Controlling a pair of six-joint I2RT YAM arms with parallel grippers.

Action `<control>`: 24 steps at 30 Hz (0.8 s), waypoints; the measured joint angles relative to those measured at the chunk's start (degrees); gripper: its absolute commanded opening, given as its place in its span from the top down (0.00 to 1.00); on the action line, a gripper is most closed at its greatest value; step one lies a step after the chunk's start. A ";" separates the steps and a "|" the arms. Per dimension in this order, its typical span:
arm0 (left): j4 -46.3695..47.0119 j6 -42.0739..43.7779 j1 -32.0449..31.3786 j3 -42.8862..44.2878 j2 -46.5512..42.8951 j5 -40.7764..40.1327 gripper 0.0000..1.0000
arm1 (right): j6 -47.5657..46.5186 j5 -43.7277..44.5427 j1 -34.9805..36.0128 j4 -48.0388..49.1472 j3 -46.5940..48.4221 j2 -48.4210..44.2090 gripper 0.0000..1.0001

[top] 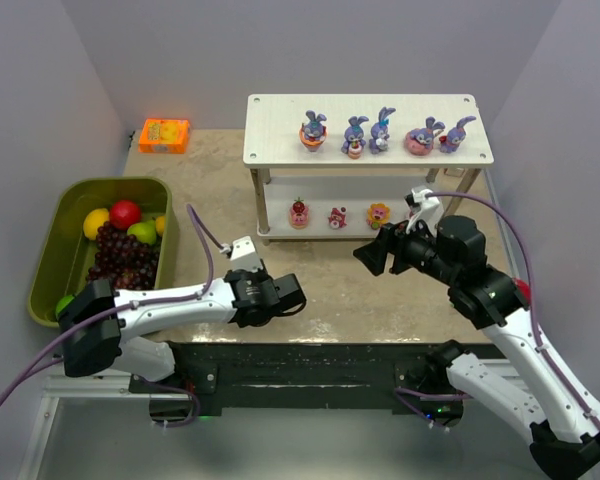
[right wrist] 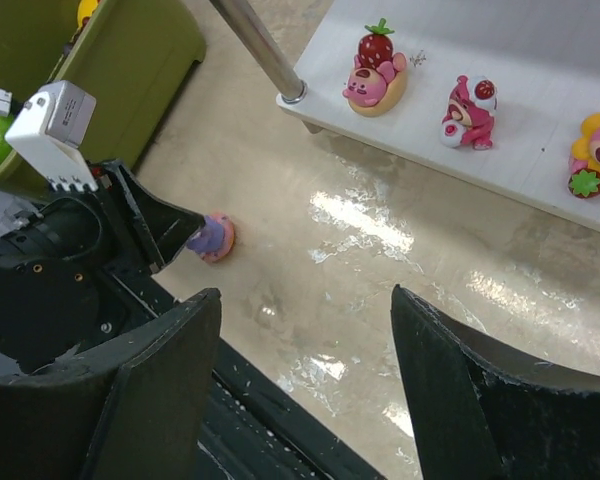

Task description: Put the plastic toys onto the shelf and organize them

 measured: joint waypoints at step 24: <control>5.40 12.44 16.11 -15.23 -22.38 7.45 0.57 | 3.39 -0.13 0.02 3.10 -7.17 -0.31 0.34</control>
